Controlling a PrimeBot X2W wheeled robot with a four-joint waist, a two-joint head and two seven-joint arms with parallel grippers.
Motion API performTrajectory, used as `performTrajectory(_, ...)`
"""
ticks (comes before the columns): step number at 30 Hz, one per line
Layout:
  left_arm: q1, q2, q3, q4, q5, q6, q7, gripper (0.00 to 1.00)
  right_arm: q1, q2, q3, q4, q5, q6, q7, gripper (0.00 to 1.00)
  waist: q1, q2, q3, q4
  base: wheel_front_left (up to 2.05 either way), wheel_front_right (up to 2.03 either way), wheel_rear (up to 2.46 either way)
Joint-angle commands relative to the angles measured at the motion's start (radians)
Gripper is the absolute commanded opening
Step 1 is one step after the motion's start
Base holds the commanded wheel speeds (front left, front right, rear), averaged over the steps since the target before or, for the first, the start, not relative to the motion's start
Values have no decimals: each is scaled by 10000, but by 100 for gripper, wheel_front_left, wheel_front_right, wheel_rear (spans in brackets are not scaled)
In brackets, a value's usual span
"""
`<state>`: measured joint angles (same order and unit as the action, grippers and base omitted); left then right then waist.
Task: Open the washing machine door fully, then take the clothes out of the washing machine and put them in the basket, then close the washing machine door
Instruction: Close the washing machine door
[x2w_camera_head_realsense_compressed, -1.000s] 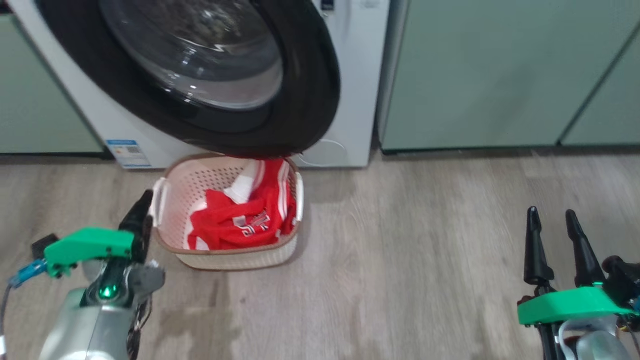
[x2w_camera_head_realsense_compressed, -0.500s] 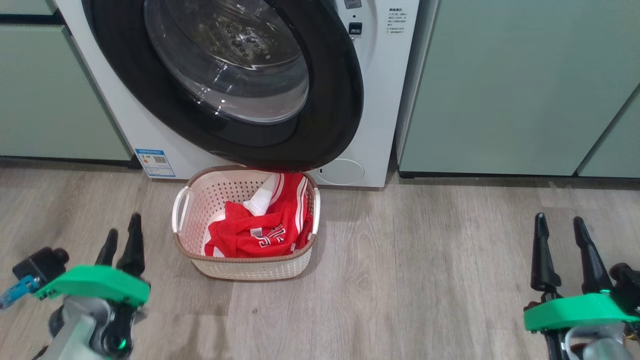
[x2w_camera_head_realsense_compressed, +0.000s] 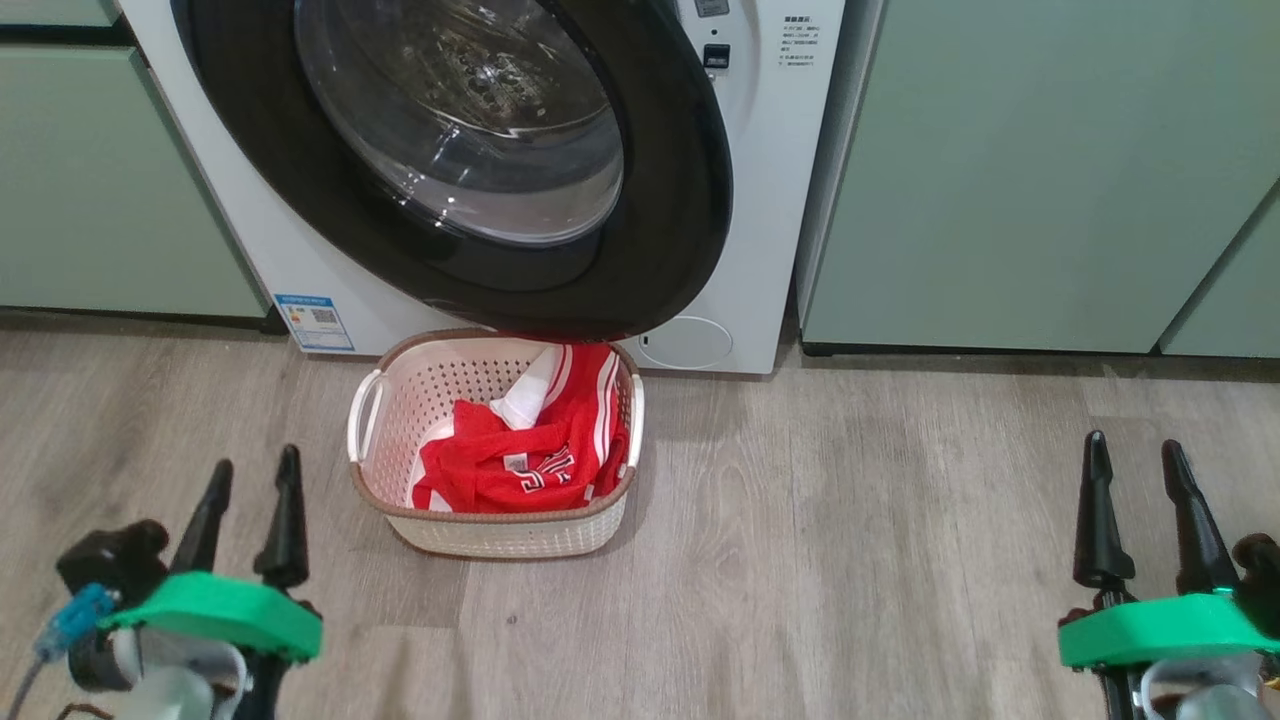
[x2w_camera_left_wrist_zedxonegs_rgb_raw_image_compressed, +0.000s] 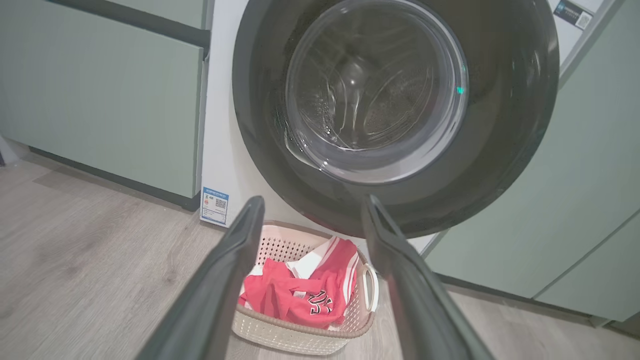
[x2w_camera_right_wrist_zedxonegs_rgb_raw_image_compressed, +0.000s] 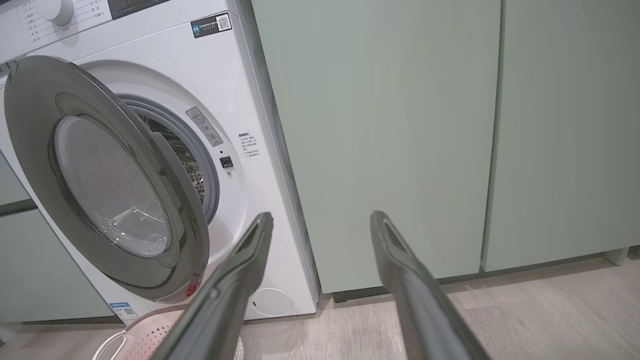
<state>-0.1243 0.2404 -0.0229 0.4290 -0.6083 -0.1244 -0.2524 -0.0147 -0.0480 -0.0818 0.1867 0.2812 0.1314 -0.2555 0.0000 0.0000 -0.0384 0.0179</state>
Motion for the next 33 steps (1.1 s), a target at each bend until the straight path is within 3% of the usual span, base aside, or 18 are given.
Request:
performTrajectory(1,-336,163,419,-403,364,-63,-91,100,-71,-28,192,-367,-30,-7,-63,100,0,0,11,-7,0,0,0)
performTrajectory(7,-121,-85,550,-483,999,-63,-92,100,-28,-24,209,-306,103,-7,-63,100,0,0,15,-41,0,0,0)
performTrajectory(21,3,-298,748,-384,1357,-63,-93,100,-137,-23,215,-310,105,-7,-63,98,0,0,79,-25,0,0,0)
performTrajectory(22,29,-343,777,-387,1367,-63,-93,100,-202,-23,164,-339,110,-7,-63,77,0,0,94,-3,0,0,0)
performTrajectory(23,53,-395,783,-397,1379,-63,-93,100,-275,-23,85,-372,142,-7,-63,47,0,0,121,38,0,0,0)
performTrajectory(24,72,-446,775,-405,1391,-63,-93,100,-372,-23,-16,-430,164,-7,-63,10,0,0,153,87,0,0,0)
performTrajectory(25,96,-498,742,-412,1406,-63,-93,100,-480,-37,-103,-470,190,-7,-63,0,0,0,185,148,0,0,0)
performTrajectory(33,58,-709,263,-391,1662,-63,-93,100,-1613,-492,-136,-764,473,-7,-63,0,0,0,464,866,0,0,0)
